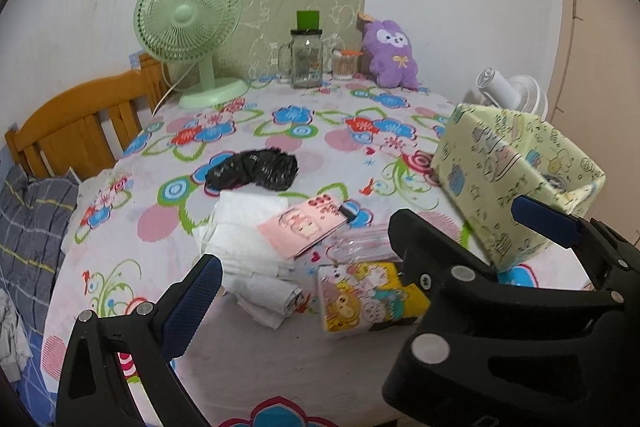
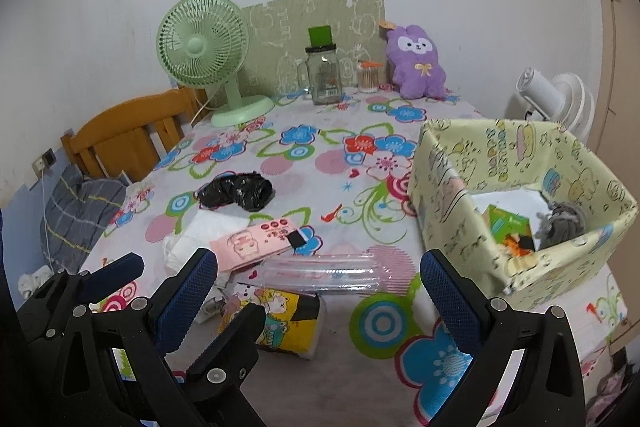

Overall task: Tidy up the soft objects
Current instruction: 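Withdraw both tools from the yellow box back toward the remaining items, then grasp the white rolled cloth with the left tool while the right tool grasps the yellow cartoon pouch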

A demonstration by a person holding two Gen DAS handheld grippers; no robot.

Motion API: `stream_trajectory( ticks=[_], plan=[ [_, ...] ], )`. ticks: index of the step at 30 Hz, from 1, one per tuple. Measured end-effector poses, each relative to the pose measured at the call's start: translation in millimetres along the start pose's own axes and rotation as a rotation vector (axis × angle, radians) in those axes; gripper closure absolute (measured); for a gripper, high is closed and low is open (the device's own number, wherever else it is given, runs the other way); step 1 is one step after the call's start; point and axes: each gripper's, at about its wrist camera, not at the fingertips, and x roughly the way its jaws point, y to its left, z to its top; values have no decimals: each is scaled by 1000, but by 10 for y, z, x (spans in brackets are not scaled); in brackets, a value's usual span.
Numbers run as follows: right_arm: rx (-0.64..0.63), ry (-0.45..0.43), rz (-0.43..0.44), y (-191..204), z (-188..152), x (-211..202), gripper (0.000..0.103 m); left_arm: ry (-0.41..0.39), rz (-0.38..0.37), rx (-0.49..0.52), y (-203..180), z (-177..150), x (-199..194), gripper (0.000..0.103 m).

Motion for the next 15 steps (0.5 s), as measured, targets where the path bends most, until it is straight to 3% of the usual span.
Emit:
stream_trajectory(
  ticks=[15],
  plan=[
    [-29, 104, 10, 133, -182, 358, 0, 70, 14, -32, 186, -190, 247, 3]
  ],
)
